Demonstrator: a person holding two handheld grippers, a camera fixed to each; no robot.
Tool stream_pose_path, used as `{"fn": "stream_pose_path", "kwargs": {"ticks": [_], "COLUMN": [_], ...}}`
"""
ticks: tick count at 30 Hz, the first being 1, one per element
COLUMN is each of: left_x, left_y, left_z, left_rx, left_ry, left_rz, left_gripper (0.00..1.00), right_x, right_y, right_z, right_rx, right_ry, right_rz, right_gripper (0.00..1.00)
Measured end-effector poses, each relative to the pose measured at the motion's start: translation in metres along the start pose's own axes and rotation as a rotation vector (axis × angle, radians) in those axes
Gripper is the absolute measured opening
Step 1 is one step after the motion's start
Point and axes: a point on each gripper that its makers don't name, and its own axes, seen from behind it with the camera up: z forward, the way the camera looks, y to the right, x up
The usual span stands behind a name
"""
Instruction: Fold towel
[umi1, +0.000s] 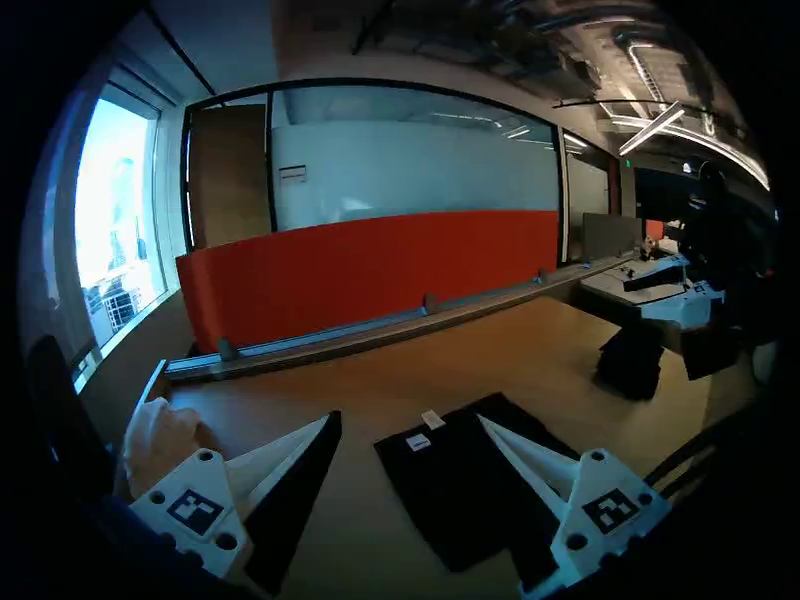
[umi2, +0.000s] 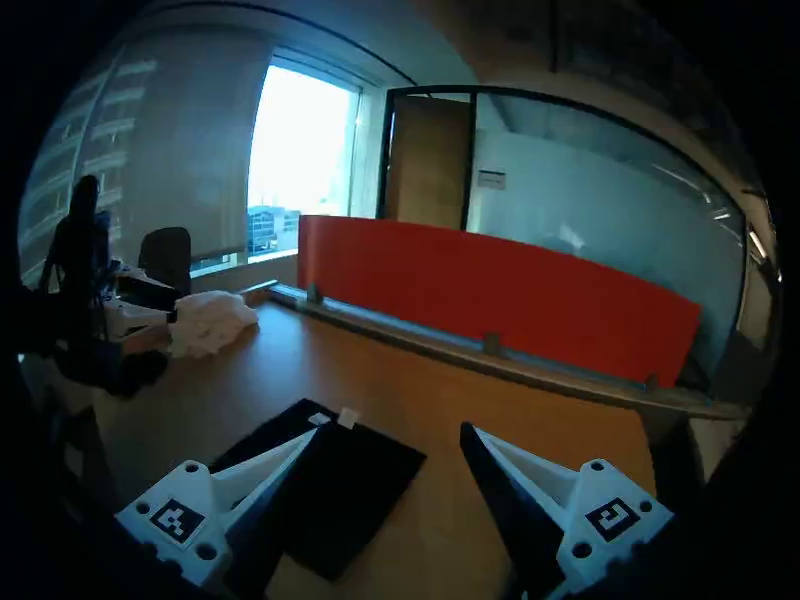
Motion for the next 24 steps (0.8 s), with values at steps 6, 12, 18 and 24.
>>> {"fn": "stream_pose_path", "kwargs": {"ticks": [6,12,18,24], "left_x": [-0.019,-0.046,-0.074,-0.099], "left_y": [0.013,0.027,0.038,0.046], "left_z": [0.004,0.010,0.017,0.025], "left_rx": [-0.044,-0.079,-0.101,-0.116], "left_ry": [-0.035,-0.074,-0.111,-0.142], "left_rz": [0.017,0.043,0.048,0.035], "left_gripper": [0.90,0.89,0.90,0.90], "right_x": [-0.018,-0.043,-0.073,-0.101], "right_y": [-0.013,-0.021,-0.031,-0.037], "right_z": [0.004,0.011,0.020,0.028], "right_rx": [0.048,0.071,0.096,0.108], "right_ry": [-0.051,-0.090,-0.138,-0.176], "right_rz": [-0.023,-0.039,-0.051,-0.044], "right_gripper": [1.00,1.00,1.00,1.00]}}
